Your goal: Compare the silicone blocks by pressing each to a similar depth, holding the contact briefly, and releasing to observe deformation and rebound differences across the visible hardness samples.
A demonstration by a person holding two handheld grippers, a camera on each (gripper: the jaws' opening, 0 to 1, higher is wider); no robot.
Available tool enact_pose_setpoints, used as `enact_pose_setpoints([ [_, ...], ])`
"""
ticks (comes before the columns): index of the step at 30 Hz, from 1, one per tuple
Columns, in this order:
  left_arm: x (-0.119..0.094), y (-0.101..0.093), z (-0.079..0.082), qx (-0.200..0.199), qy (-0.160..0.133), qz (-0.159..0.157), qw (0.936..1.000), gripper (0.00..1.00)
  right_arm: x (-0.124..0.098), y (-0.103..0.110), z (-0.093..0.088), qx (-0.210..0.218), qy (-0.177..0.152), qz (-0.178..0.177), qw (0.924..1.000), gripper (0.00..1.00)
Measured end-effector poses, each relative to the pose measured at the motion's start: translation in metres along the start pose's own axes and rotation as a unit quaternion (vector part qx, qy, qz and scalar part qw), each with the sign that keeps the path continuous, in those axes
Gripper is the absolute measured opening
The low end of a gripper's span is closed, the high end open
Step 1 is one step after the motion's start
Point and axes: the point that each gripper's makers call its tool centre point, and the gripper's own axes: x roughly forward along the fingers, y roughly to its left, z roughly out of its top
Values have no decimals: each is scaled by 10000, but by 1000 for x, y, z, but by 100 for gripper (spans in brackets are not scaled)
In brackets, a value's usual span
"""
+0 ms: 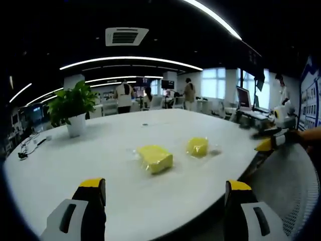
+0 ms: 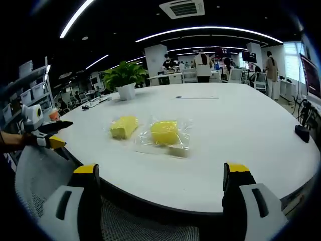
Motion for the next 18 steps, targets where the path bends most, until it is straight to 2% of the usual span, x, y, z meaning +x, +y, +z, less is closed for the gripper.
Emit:
enact_pose_setpoints([
  [18, 1, 2, 1, -54, -53, 5, 10000, 100, 1, 4, -4, -78, 157, 127, 9998, 96],
])
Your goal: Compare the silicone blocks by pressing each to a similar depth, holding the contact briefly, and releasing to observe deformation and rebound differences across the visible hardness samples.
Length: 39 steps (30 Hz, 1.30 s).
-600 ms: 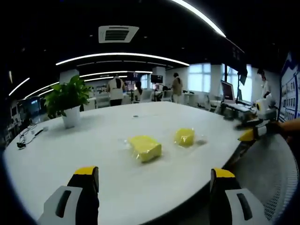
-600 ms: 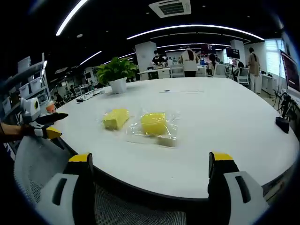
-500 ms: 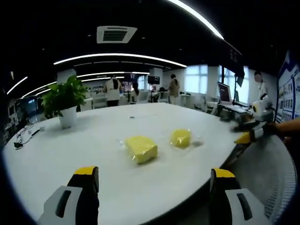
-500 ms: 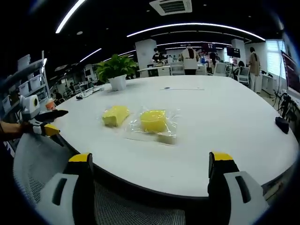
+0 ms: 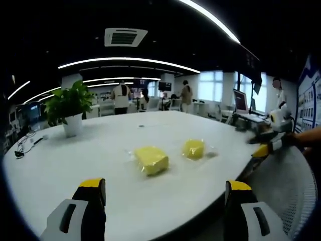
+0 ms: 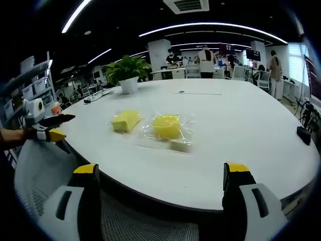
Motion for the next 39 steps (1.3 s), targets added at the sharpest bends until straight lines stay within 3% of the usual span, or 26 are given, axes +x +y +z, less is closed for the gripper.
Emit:
enact_pose_setpoints([
  [25, 1, 1, -1, -59, 19, -14, 10000, 98, -1, -6, 4, -128, -120, -180, 9997, 96],
  [39, 1, 2, -1, -56, 37, 29, 10000, 98, 0, -2, 7, -147, -215, -48, 9997, 96],
])
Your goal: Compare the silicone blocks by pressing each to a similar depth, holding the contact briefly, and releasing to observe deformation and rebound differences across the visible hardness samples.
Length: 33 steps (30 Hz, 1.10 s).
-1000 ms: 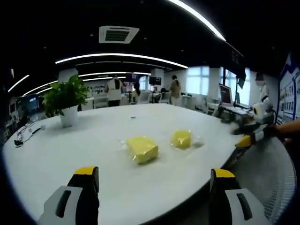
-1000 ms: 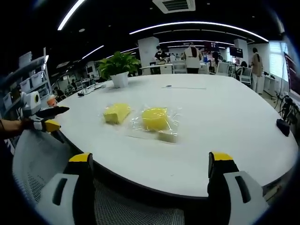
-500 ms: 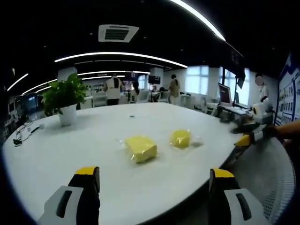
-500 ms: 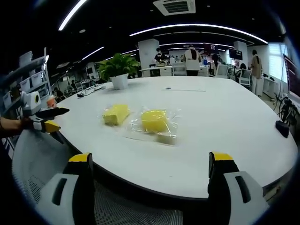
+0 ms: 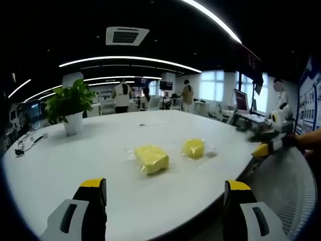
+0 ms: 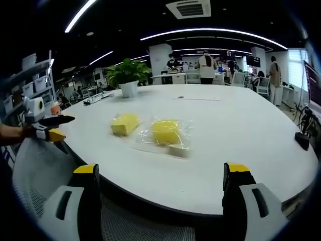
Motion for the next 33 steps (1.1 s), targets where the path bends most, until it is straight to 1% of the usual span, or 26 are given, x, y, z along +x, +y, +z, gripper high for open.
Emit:
enact_pose_setpoints([
  [6, 1, 0, -2, 13, 40, -29, 10000, 98, 0, -1, 1, 23, -38, -29, 10000, 96],
  [33, -1, -2, -2, 2, 56, -21, 10000, 98, -1, -1, -4, 58, 122, -44, 9999, 96],
])
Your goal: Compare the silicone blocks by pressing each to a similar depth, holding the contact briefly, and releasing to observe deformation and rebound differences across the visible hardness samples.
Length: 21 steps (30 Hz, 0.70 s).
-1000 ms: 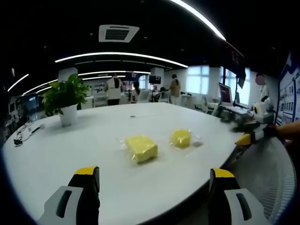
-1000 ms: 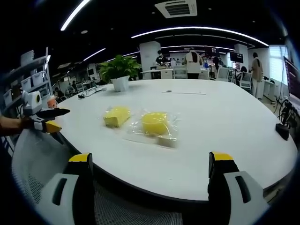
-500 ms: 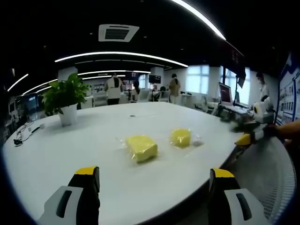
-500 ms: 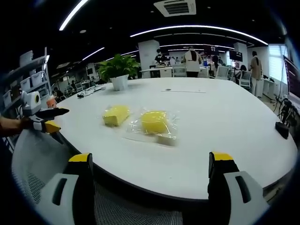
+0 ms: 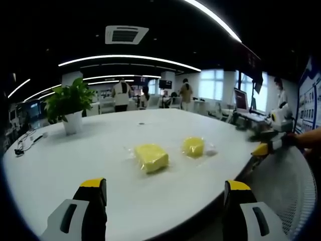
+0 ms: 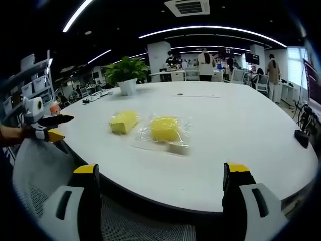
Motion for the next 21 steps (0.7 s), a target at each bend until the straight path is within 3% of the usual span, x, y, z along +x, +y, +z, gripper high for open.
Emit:
enact_pose_setpoints([
  [16, -1, 0, 2, 60, -35, -12, 10000, 98, 0, 0, 2, 0, -55, -11, 10000, 96],
  [21, 0, -2, 0, 100, 108, -94, 9998, 94, -1, -1, 3, 8, -88, -29, 10000, 96],
])
